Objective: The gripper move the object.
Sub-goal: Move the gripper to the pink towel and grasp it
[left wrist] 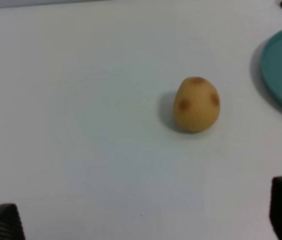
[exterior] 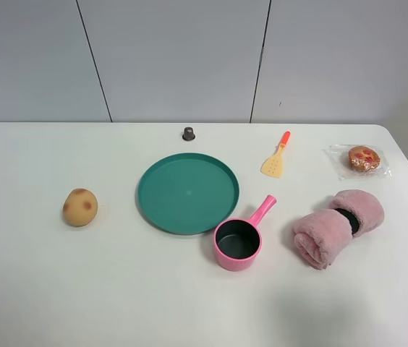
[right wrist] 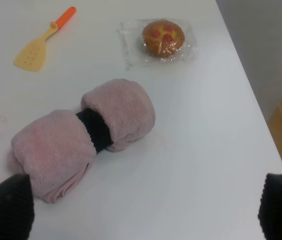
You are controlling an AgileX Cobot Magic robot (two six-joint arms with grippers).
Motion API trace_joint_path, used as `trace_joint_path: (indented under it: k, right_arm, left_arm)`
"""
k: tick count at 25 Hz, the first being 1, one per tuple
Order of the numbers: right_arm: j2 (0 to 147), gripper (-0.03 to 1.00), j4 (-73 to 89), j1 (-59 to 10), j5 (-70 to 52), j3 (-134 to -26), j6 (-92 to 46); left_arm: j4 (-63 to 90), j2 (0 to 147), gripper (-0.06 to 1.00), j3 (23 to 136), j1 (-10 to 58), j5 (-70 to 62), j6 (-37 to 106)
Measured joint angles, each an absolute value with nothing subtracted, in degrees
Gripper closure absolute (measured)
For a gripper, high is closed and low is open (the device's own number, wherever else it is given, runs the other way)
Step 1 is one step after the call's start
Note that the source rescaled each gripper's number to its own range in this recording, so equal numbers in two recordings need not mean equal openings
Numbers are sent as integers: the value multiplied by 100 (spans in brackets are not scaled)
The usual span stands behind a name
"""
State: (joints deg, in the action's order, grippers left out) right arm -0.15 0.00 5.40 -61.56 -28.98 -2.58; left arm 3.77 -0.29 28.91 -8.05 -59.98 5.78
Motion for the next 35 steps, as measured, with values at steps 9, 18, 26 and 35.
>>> trace_joint_path:
  k: [9,18,26,35]
  right_arm:
    - [-15,-3,0,540,-6156,-2898,-258]
    - [-15,-3,0,540,-6156,-2898,-258]
    - [-15,-3,0,540,-6156,-2898,-258]
    - [-15,-3,0,540,-6156,-2898,-243]
  left_arm:
    - [377,-29,-6,2891,-805,-5998,578]
    - [377,-29,-6,2891,-805,-5998,578]
    - [377,-29,-6,2891,-805,-5998,578]
    - [377,-29,-6,2891,-805,-5998,578]
